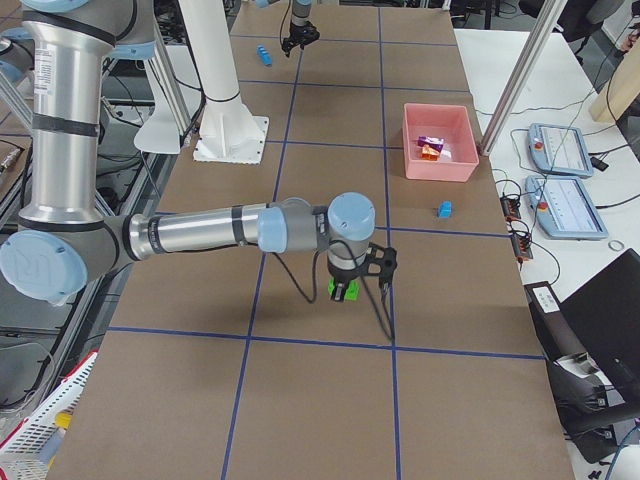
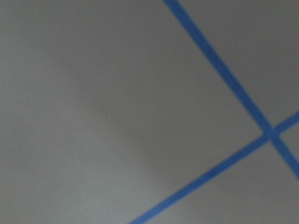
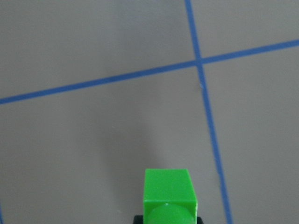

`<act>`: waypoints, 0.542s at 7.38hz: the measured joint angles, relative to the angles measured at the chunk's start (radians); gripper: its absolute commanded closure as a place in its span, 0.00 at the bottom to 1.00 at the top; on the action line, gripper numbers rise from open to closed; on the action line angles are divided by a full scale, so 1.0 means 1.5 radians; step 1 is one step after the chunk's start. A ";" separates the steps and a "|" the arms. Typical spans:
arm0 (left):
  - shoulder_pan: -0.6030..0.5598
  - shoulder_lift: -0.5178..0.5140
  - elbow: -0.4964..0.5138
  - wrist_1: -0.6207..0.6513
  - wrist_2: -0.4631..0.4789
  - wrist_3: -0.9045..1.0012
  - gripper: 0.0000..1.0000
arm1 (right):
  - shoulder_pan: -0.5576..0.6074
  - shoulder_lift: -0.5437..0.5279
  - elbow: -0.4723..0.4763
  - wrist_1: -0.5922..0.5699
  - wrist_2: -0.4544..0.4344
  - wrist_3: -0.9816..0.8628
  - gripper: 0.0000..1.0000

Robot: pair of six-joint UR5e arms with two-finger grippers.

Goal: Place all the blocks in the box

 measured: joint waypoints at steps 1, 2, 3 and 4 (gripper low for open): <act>0.061 0.016 -0.009 -0.001 0.012 -0.033 0.01 | -0.049 0.068 0.000 -0.001 -0.002 0.080 1.00; 0.118 0.030 -0.026 -0.002 0.026 -0.060 0.01 | -0.092 0.121 0.000 -0.002 -0.005 0.148 1.00; 0.171 0.042 -0.039 -0.002 0.047 -0.076 0.01 | -0.129 0.165 -0.002 -0.002 -0.009 0.197 1.00; 0.222 0.048 -0.044 -0.002 0.073 -0.090 0.01 | -0.160 0.205 -0.008 -0.002 -0.011 0.238 1.00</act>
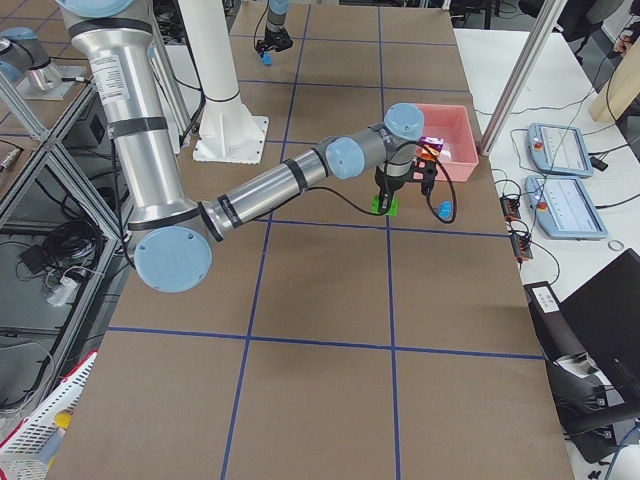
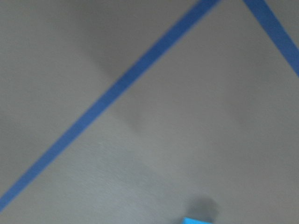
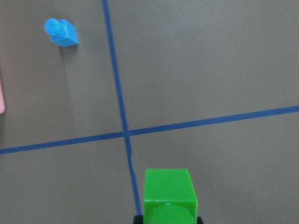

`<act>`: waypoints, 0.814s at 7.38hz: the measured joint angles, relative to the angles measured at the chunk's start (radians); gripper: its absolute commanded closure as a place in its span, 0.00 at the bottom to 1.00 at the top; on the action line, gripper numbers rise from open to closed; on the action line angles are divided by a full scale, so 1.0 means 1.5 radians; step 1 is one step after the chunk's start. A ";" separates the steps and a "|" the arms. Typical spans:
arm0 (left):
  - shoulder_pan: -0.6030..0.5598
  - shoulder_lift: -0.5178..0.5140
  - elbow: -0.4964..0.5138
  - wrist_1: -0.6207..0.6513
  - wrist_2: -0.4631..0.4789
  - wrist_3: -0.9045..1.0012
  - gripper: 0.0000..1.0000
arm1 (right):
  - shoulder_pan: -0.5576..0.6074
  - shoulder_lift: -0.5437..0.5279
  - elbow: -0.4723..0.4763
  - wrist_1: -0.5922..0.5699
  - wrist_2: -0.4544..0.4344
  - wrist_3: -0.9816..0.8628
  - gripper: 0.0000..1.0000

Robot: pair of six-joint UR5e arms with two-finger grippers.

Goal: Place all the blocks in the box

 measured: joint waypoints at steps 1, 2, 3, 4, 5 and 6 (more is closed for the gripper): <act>0.040 0.003 0.000 0.001 0.021 -0.011 0.01 | -0.030 0.056 -0.023 0.001 -0.003 0.049 1.00; 0.064 0.006 0.002 0.002 0.034 -0.017 0.01 | -0.064 0.134 -0.069 0.004 -0.015 0.116 1.00; 0.079 0.013 0.003 0.001 0.040 -0.020 0.01 | -0.096 0.222 -0.132 0.007 -0.038 0.185 1.00; 0.087 0.023 0.004 0.000 0.044 -0.022 0.01 | -0.119 0.310 -0.210 0.010 -0.060 0.232 1.00; 0.098 0.031 0.005 0.000 0.053 -0.022 0.01 | -0.136 0.383 -0.292 0.033 -0.078 0.269 1.00; 0.112 0.037 0.005 0.000 0.066 -0.024 0.01 | -0.155 0.434 -0.371 0.092 -0.106 0.318 1.00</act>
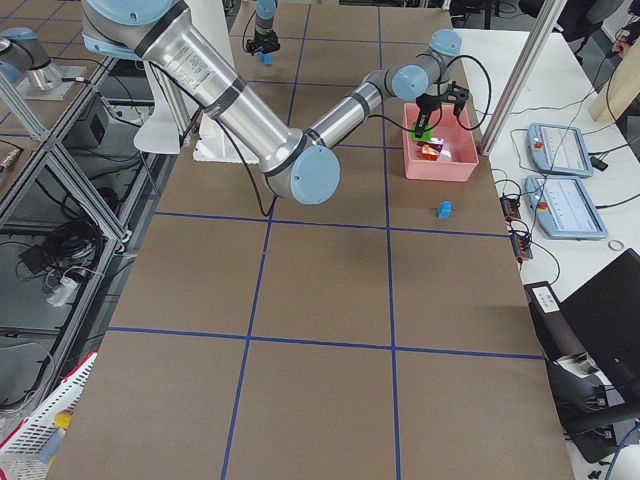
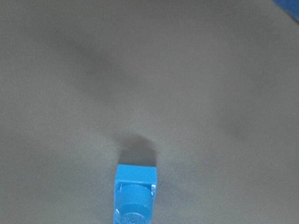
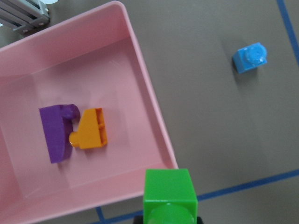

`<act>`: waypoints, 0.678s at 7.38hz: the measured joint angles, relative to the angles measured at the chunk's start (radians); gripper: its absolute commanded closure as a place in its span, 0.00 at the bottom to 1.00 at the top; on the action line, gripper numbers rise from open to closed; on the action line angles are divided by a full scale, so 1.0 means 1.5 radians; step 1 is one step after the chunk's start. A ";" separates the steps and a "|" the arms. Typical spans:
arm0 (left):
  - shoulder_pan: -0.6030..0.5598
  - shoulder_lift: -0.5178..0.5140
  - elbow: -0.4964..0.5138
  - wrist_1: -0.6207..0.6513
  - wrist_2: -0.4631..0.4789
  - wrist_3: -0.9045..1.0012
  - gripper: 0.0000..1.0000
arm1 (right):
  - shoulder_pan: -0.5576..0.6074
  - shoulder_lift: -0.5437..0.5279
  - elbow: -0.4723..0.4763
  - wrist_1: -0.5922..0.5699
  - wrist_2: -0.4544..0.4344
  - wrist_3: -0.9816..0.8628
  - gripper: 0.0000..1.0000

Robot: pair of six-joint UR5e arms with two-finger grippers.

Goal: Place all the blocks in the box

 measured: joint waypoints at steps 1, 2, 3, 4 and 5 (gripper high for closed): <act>0.014 0.002 0.002 0.000 0.007 -0.007 0.01 | -0.018 0.027 -0.063 0.071 -0.034 0.051 1.00; 0.031 0.001 0.006 -0.001 0.011 -0.021 0.01 | -0.033 0.052 -0.120 0.125 -0.063 0.085 1.00; 0.044 -0.001 0.010 -0.001 0.014 -0.030 0.01 | -0.044 0.081 -0.170 0.150 -0.082 0.099 1.00; 0.048 -0.004 0.014 -0.003 0.015 -0.033 0.01 | -0.057 0.103 -0.207 0.164 -0.100 0.105 1.00; 0.047 -0.004 0.016 -0.009 0.015 -0.033 0.01 | -0.070 0.111 -0.222 0.172 -0.114 0.106 1.00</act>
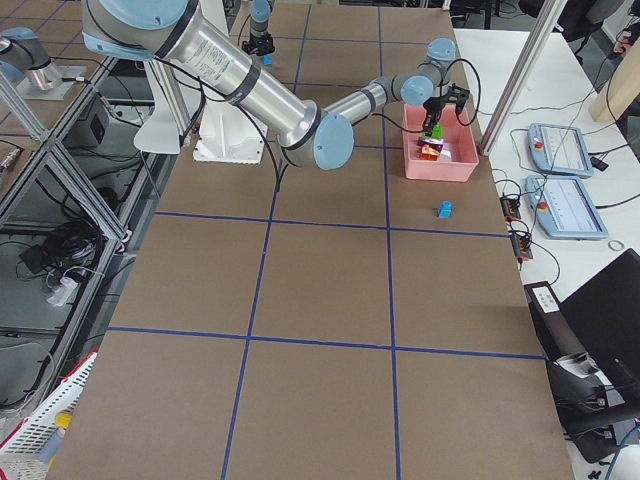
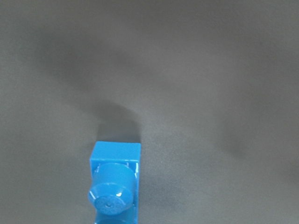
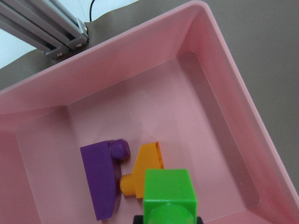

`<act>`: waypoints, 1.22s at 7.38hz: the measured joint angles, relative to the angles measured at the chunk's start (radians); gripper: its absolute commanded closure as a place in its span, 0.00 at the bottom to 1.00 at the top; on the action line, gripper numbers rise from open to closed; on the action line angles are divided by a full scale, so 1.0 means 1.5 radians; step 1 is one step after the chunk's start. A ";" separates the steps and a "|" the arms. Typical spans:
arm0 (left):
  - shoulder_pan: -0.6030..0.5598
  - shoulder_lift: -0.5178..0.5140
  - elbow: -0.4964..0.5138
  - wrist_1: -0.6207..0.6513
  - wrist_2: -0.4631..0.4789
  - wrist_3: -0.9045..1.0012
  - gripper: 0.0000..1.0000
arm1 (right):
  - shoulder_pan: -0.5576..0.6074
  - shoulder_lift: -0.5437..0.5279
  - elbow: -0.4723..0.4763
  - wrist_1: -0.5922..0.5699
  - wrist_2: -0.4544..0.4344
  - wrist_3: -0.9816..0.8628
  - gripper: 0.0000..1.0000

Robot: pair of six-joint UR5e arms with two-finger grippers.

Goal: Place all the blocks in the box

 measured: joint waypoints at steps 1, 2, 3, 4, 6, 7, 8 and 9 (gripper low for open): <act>-0.002 0.002 0.001 -0.007 0.000 0.001 0.01 | -0.008 0.003 -0.006 0.003 -0.007 0.001 1.00; -0.004 0.004 0.001 -0.010 0.002 0.003 0.01 | -0.014 0.003 -0.009 0.005 -0.012 0.001 1.00; -0.007 0.005 0.003 -0.011 0.005 0.010 0.02 | -0.019 0.004 -0.012 0.006 -0.018 0.001 0.78; -0.013 0.005 0.009 -0.012 0.007 0.019 0.02 | -0.025 0.004 -0.016 0.007 -0.022 0.001 0.01; -0.023 0.004 0.019 -0.013 0.009 0.031 0.09 | -0.031 0.004 -0.021 0.007 -0.028 0.002 0.00; -0.032 0.003 0.025 -0.013 0.009 0.038 0.13 | -0.032 0.005 -0.019 0.007 -0.028 0.003 0.00; -0.040 0.001 0.038 -0.020 0.009 0.046 0.29 | -0.030 0.004 -0.011 0.006 -0.025 0.004 0.00; -0.044 0.000 0.054 -0.039 0.009 0.049 0.52 | -0.018 -0.003 0.011 0.002 -0.006 0.005 0.00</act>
